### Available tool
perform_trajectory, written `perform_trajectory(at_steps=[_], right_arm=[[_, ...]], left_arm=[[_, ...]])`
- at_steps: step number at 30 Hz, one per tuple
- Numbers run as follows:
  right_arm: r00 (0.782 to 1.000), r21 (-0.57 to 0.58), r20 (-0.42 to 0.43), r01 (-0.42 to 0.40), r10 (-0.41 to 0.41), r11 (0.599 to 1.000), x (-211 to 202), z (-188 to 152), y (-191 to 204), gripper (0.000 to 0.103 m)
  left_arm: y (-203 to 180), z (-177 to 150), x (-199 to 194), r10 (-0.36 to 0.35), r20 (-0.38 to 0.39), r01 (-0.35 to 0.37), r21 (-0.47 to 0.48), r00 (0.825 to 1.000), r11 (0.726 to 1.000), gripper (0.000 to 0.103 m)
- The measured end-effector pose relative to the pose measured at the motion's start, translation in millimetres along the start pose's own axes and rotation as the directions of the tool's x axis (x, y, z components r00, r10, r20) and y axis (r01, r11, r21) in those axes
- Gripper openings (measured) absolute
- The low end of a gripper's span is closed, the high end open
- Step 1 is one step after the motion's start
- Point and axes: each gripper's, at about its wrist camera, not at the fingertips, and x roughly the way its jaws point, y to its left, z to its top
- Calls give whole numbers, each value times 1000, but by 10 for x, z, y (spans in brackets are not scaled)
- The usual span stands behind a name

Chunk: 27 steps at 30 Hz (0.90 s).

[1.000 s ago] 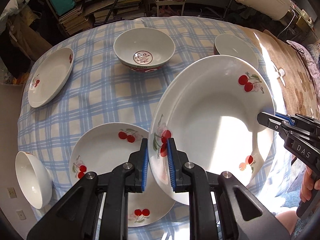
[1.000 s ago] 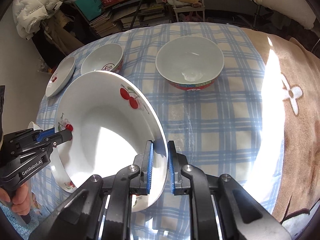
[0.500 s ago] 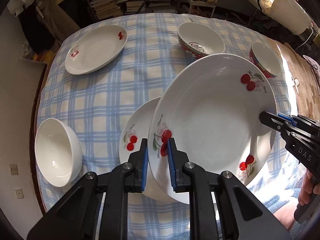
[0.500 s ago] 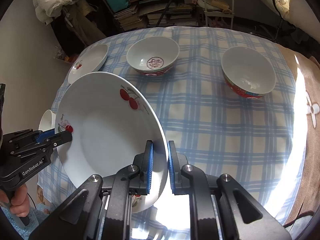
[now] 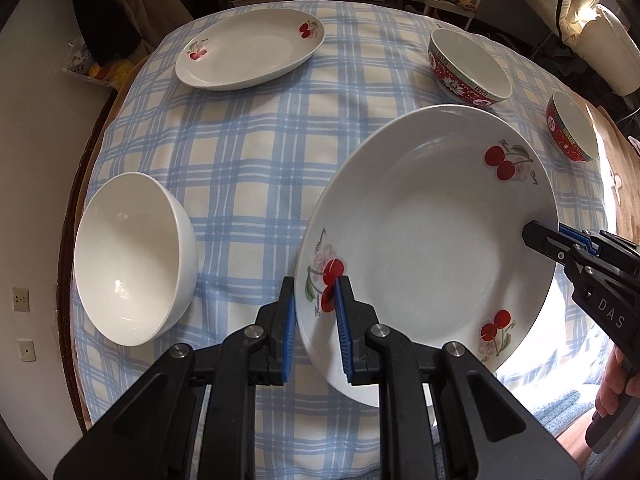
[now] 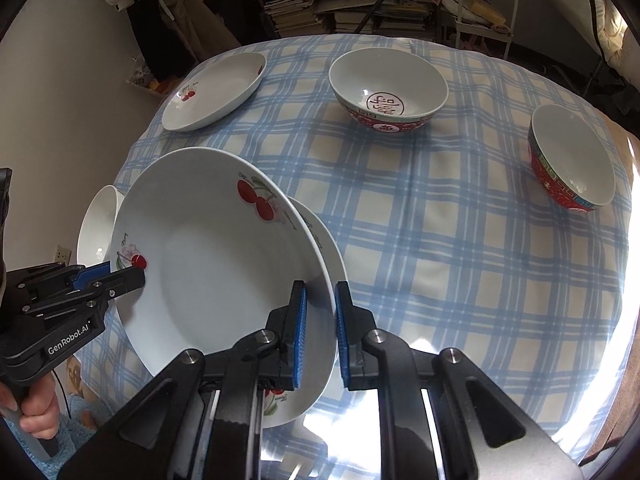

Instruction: Organize plates and bowls

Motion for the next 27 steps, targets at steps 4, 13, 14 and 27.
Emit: perform_trajectory(at_steps=[4,13,14,27], right_arm=[[1000,1,-6,4,-4,1000,82,3,-11,15],[1000,5,-14,21,-21,1000,258,45,-50,15],[1000,-1,-11,26,-26,1000,260,43,-42,15],[998,-4,15,67,-67,998,428,86,-44,15]], left_arm=[[-3,-2,102,-2,-12,2,-4,1000,1000,18],[-5,-10,367,6,-54,-7,-11,999,1000,18],[-1,-7,394,6,-58,-7,-15,998,1000,18],[-18,14,507,21,-53,-22,-12,998,1000,18]])
